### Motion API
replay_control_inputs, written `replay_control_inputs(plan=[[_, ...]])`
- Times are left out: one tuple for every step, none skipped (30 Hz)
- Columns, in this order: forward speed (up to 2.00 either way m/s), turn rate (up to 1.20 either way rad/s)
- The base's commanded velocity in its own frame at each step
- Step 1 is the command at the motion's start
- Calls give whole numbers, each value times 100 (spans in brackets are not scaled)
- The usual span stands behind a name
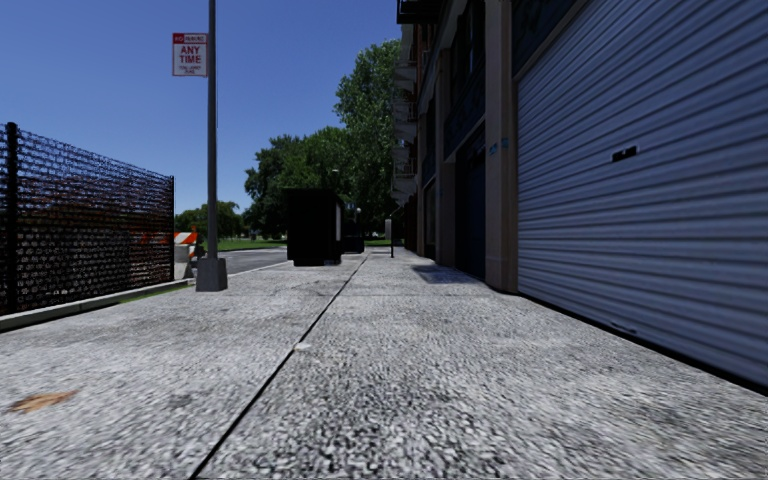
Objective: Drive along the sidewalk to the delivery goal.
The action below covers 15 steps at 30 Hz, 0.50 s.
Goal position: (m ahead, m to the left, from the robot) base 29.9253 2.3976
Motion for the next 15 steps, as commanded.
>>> replay_control_inputs(plan=[[200,0],[200,0],[200,0],[200,0],[200,0],[200,0],[200,0],[200,0],[200,0],[200,0],[200,0],[200,0],[200,0],[200,0],[200,0]])
